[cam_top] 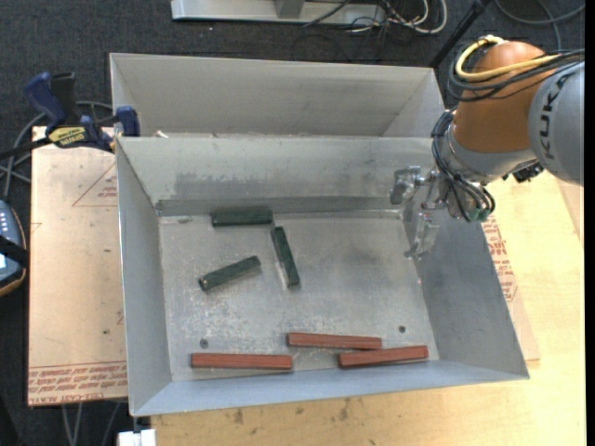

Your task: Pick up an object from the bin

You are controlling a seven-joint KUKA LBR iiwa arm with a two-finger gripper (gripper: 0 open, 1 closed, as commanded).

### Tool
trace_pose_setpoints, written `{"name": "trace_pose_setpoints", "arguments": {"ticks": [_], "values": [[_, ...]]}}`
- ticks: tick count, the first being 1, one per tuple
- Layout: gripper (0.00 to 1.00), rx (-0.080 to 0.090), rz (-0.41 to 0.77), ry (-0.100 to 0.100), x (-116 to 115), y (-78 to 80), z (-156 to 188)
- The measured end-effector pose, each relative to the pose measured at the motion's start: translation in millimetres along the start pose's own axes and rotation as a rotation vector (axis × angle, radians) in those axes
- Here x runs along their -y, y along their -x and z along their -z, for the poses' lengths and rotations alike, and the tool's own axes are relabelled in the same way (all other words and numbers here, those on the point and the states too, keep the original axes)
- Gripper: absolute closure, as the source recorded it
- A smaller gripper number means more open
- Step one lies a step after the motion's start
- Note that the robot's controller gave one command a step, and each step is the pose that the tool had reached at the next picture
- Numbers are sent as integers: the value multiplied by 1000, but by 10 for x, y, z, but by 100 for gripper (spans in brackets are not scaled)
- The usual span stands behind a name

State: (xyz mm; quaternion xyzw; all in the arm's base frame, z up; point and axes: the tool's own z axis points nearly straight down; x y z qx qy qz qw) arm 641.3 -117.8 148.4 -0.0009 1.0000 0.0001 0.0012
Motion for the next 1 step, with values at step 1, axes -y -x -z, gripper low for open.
{"name": "trace_pose_setpoints", "arguments": {"ticks": [1], "values": [[0, -1, 109, 0, -27, -1102, 782]]}}
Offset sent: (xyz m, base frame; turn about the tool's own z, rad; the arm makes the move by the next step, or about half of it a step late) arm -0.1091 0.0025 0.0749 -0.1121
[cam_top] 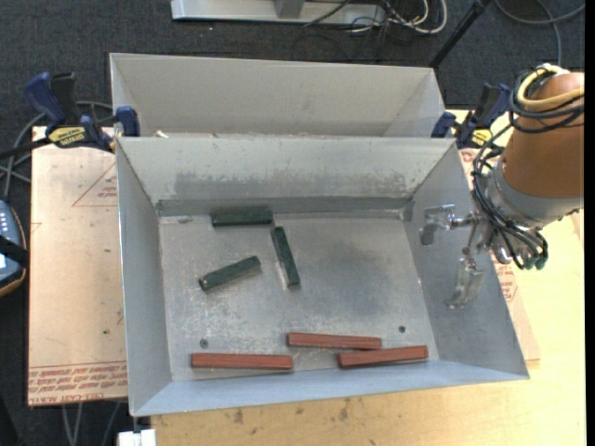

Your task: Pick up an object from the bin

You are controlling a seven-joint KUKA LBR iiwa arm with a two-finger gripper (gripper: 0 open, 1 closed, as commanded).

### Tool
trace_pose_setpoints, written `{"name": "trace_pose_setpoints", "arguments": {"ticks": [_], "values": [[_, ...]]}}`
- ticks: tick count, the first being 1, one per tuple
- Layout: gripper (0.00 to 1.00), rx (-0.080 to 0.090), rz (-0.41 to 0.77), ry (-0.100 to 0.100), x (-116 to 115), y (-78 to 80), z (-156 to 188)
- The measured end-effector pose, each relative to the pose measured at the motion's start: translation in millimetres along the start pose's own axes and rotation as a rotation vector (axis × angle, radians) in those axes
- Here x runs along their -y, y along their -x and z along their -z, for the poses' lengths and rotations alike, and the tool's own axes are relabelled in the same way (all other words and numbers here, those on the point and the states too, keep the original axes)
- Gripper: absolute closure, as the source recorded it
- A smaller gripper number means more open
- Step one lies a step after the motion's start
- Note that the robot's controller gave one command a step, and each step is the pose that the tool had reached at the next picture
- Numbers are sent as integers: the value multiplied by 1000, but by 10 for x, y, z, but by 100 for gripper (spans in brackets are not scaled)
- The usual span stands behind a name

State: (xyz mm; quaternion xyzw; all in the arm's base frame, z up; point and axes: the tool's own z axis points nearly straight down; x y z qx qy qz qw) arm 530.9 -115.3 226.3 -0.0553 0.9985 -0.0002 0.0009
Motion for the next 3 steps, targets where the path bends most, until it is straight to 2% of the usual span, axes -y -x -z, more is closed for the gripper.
{"name": "trace_pose_setpoints", "arguments": {"ticks": [1, 2, 3], "values": [[0, -11, 51, 6, -356, -383, -972], [0, 6, 61, 1, -382, -359, -1561], [0, 3, 79, 0, -401, -330, -1553]]}}
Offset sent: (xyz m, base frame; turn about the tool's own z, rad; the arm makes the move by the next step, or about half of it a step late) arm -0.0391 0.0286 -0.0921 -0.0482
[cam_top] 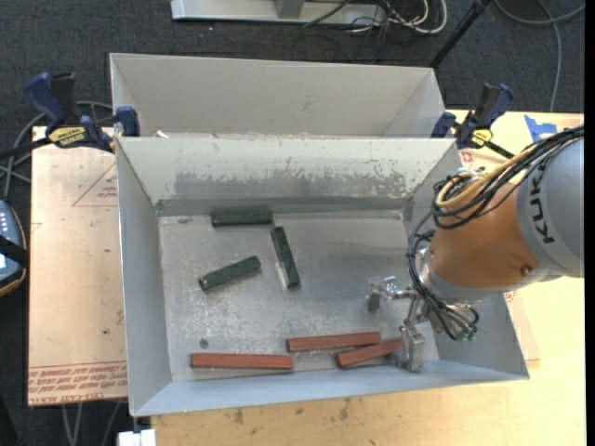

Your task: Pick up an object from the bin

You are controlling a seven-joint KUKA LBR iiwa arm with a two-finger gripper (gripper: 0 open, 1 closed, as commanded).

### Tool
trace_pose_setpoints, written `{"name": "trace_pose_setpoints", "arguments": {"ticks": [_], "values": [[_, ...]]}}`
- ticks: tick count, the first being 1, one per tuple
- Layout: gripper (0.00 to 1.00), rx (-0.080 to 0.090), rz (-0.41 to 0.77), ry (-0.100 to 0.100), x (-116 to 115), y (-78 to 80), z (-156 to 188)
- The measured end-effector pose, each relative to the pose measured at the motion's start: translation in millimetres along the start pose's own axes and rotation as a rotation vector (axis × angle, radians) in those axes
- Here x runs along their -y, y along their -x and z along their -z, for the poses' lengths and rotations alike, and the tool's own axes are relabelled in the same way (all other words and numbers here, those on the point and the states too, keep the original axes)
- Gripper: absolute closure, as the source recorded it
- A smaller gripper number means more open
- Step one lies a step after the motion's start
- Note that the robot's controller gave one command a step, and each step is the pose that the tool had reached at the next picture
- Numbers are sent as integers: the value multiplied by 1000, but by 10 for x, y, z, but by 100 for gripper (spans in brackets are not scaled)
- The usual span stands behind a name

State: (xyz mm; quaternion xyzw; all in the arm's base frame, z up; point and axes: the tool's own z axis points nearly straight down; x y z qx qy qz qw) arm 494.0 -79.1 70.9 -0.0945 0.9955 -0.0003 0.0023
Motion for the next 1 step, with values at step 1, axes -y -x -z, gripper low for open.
{"name": "trace_pose_setpoints", "arguments": {"ticks": [1], "values": [[0, 0, -42, 0, -32, -2, -1]]}}
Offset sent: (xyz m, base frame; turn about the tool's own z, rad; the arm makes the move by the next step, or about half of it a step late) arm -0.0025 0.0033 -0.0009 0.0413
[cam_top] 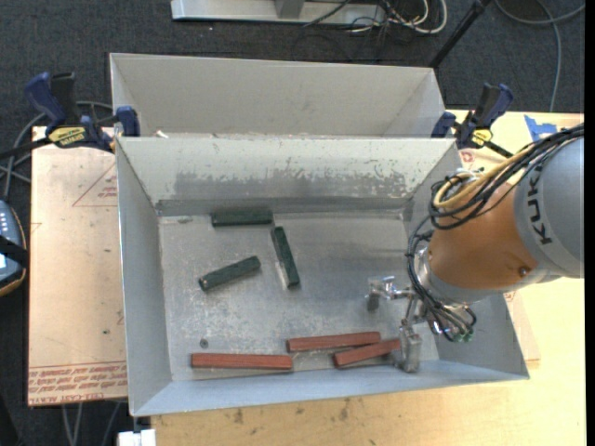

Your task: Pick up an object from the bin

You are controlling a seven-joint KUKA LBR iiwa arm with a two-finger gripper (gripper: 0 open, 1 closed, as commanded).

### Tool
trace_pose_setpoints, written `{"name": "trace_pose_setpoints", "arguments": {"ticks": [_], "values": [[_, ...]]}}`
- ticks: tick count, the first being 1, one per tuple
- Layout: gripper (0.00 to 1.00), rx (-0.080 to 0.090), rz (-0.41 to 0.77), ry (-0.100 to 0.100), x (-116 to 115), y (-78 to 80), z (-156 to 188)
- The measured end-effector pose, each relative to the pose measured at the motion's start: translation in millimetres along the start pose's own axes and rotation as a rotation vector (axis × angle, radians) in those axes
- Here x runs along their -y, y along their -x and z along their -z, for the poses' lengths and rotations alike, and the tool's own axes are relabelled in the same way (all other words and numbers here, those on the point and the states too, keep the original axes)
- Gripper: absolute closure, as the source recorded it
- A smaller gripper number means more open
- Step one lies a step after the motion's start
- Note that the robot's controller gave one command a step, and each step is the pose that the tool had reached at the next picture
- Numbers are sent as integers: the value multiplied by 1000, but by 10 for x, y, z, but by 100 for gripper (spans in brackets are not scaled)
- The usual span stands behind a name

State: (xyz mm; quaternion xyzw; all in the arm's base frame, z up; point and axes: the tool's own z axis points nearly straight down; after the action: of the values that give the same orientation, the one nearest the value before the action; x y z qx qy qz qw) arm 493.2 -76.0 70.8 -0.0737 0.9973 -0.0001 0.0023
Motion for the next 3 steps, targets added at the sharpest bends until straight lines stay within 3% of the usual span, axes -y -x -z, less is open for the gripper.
{"name": "trace_pose_setpoints", "arguments": {"ticks": [1, 2, 3], "values": [[0, 5, 82, 0, -368, 37, 5], [100, 0, 79, 1, -361, 31, 24], [100, 2, 411, 0, -325, 340, 871]]}}
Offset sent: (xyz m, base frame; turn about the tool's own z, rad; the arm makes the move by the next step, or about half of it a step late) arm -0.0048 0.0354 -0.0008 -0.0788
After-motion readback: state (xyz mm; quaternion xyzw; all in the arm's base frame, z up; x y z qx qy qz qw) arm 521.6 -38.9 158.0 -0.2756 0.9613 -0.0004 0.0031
